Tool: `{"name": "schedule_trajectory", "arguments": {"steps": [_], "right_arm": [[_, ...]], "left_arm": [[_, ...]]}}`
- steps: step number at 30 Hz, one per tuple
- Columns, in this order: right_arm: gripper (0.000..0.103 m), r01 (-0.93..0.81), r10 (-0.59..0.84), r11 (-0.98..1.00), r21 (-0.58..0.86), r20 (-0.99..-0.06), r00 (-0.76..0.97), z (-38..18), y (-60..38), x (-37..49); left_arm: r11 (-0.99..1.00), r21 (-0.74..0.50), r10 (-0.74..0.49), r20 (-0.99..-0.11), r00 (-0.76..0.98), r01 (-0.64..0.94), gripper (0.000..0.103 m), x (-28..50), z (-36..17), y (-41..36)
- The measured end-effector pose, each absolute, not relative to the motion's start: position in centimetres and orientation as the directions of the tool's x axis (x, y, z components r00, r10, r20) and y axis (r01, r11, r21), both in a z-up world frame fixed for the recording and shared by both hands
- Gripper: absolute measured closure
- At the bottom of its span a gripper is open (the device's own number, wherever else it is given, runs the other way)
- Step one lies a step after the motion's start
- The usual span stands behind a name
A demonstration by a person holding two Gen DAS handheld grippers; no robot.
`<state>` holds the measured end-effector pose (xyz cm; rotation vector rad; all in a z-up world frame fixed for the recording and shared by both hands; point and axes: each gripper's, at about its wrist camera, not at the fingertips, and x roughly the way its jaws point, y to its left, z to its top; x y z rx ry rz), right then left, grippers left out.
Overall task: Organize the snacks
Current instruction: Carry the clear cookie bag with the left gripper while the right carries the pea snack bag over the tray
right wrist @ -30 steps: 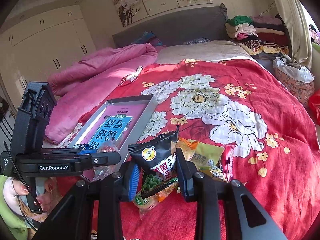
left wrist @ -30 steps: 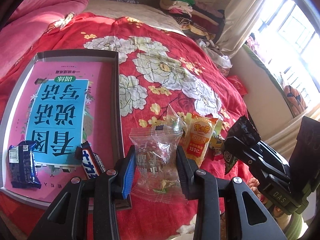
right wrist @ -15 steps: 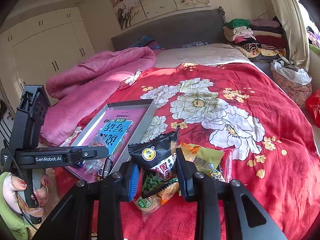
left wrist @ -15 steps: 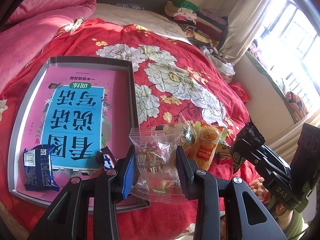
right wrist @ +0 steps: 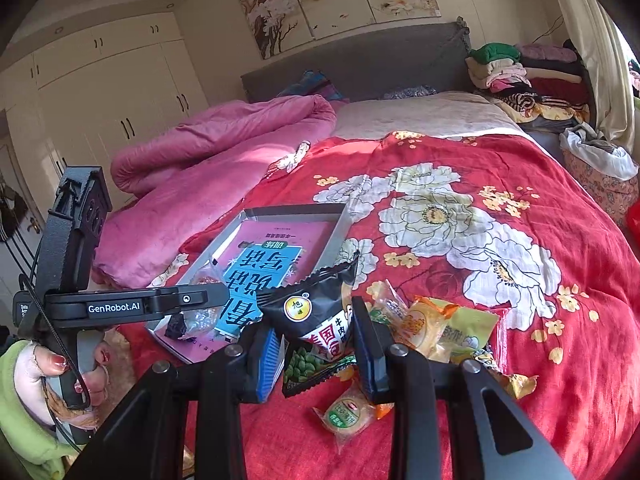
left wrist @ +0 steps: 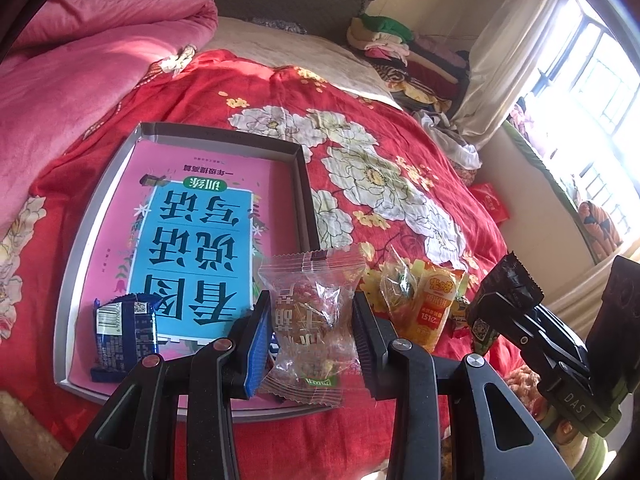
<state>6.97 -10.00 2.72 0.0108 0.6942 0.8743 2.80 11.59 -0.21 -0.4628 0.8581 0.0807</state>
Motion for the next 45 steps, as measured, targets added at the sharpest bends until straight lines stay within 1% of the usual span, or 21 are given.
{"name": "schedule_trajectory", "arguments": {"steps": [4,15,28,34,39,45], "right_arm": [[0.069,-0.717,0.731,0.632,0.296,-0.536,0.423,3.6,-8.9,6.5],[0.069,-0.765,0.755,0.586,0.266,-0.521,0.397,5.2,-5.9,4.9],[0.069,-0.786,0.764,0.559,0.264,-0.532,0.365,5.1,-3.5,4.4],[0.069,-0.798,0.768,0.542,0.264,-0.540,0.343,4.7,-2.6,4.4],[0.069,-0.806,0.775,0.525,0.274,-0.546,0.319,4.3,-1.6,4.3],[0.069,-0.829,0.777,0.493,0.264,-0.562,0.282,3.5,-0.1,3.6]], "left_arm": [[0.895,-0.354,-0.092,-0.741,0.666,-0.271,0.064,2.0,0.2,12.6],[0.873,-0.373,-0.063,-0.726,0.685,-0.315,0.064,0.5,1.0,15.3],[0.842,-0.377,-0.007,-0.723,0.691,-0.386,0.064,-1.2,1.5,19.4],[0.824,-0.370,0.023,-0.734,0.679,-0.428,0.064,-2.0,1.1,21.4],[0.821,-0.373,0.023,-0.734,0.678,-0.432,0.064,-2.4,1.0,22.0],[0.840,-0.366,0.005,-0.733,0.680,-0.401,0.064,-2.1,1.0,21.2]]}}
